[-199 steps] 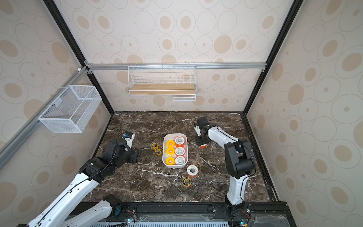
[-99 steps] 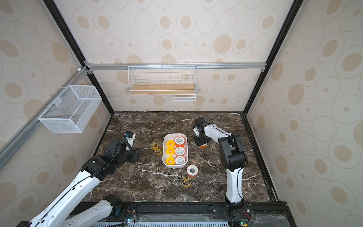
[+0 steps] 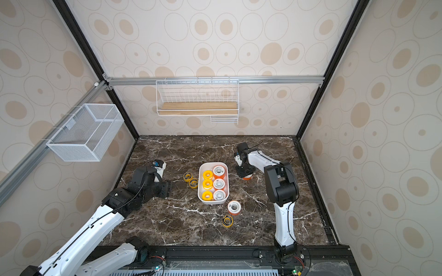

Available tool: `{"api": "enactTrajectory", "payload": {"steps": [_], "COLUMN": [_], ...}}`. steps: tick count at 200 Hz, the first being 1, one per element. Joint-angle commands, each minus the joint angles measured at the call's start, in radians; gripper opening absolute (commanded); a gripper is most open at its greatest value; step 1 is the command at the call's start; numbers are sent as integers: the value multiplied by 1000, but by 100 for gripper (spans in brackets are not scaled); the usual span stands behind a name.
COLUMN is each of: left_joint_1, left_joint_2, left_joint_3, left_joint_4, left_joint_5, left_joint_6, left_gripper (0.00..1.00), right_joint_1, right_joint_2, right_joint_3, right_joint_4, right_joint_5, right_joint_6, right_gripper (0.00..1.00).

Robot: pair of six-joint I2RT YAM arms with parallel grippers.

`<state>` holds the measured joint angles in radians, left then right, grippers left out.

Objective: Put the sealing tape into the storage box
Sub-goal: Pick up the sealing tape at the center of the board.

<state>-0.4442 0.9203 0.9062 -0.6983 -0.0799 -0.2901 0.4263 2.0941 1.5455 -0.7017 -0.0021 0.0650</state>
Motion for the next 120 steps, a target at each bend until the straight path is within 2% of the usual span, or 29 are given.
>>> {"api": "enactTrajectory", "payload": {"steps": [1,39,120], "left_joint_1": [12,18,29], "left_joint_2": [4,8,23], "left_joint_3": [17,17,20], "left_joint_4": [-28,-27,-24], "left_joint_5": [6,13,52], "left_joint_6": [18,18,18], "left_gripper": [71,71,71], "right_joint_1": [-10,-39,-63], "right_joint_2": [12,-102,-326], "right_joint_3": [-10,-78,-217], "right_joint_4": [-21,23,161], "right_joint_5": [-33,-134,-605], "right_joint_6": [12,47,118], "right_gripper": [23,23,24]}}
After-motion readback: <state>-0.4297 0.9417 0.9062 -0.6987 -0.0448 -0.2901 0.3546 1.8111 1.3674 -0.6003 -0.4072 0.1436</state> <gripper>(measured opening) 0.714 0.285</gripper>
